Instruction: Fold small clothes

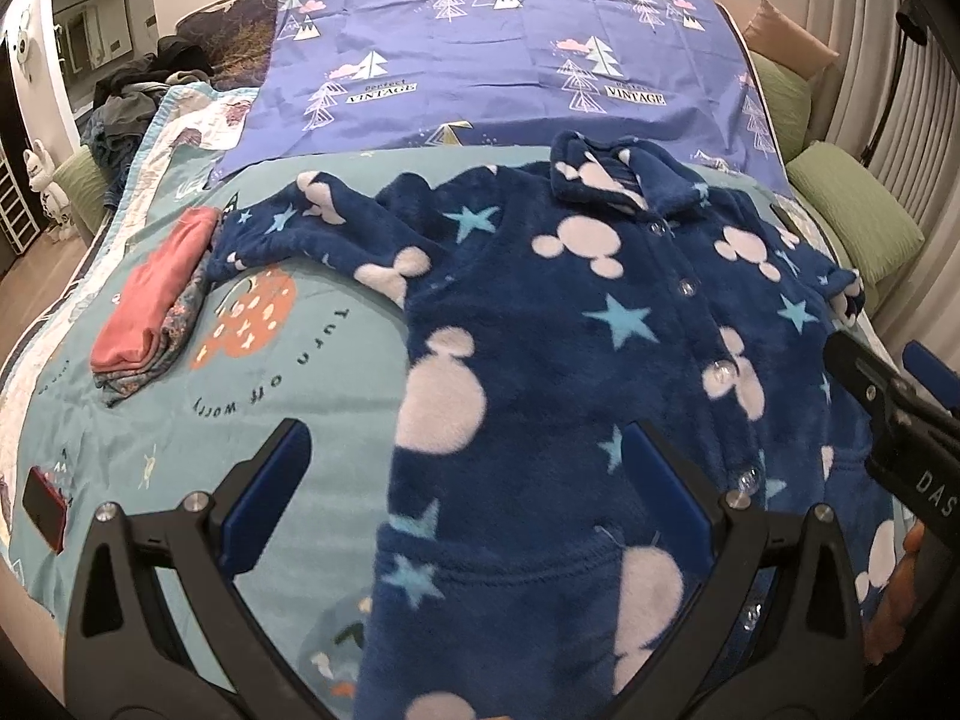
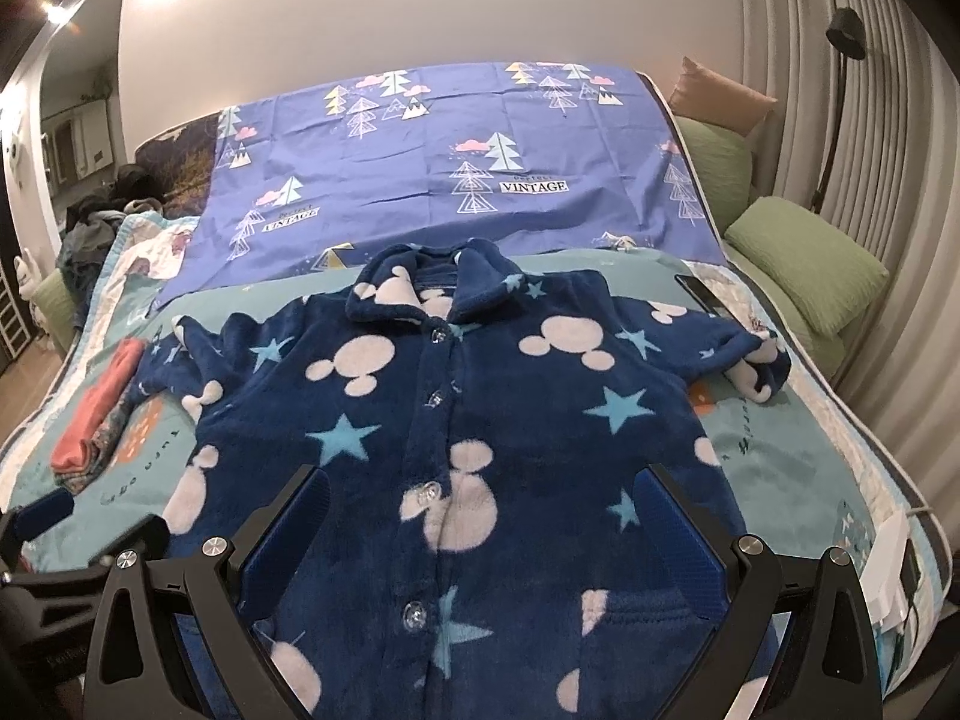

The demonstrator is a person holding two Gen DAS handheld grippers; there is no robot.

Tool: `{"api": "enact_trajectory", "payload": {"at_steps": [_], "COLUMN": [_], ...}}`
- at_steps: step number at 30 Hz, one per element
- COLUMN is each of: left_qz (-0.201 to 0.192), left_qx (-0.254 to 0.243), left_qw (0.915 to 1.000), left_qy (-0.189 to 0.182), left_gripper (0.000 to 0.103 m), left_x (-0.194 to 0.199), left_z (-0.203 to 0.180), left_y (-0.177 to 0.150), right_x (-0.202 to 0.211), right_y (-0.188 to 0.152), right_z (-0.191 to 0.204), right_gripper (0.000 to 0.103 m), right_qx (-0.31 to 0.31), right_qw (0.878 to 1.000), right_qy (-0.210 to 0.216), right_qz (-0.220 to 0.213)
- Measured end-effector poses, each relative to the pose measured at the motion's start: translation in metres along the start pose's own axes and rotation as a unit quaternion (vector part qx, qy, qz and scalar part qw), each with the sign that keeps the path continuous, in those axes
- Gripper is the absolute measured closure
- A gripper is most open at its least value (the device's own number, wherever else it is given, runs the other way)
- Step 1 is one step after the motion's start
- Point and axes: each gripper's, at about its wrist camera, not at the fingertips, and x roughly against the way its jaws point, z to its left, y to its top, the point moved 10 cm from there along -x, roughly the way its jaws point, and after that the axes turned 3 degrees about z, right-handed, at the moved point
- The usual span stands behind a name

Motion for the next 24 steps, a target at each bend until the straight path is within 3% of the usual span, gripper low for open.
{"api": "enact_trajectory", "payload": {"at_steps": [2,7,12,16,24], "left_qz": [-0.005,-0.025,0.020,0.009,0.038], "left_qx": [0.017,0.103,0.186,0.220,0.265], "left_qw": [0.9997,0.9942,0.9820,0.9755,0.9635], "left_qy": [-0.017,0.021,0.021,0.012,-0.009], "left_gripper": [0.000,0.000,0.001,0.003,0.009], "left_x": [-0.006,-0.036,-0.085,-0.115,-0.171], "left_z": [0.012,0.091,0.150,0.183,0.228], "left_y": [0.010,0.042,0.042,0.050,0.055], "right_x": [-0.003,-0.008,-0.019,-0.033,-0.071], "right_y": [0.003,0.013,0.021,0.026,0.033], "right_z": [0.003,0.012,0.022,0.034,0.061], "right_gripper": [0.000,0.000,0.000,0.000,0.000], "right_qx": [0.003,0.013,0.023,0.033,0.063], "right_qw": [1.000,1.000,1.000,0.999,0.998], "right_qy": [-0.003,-0.012,-0.014,-0.009,0.013], "right_qz": [0.001,-0.009,-0.007,-0.001,0.015]}}
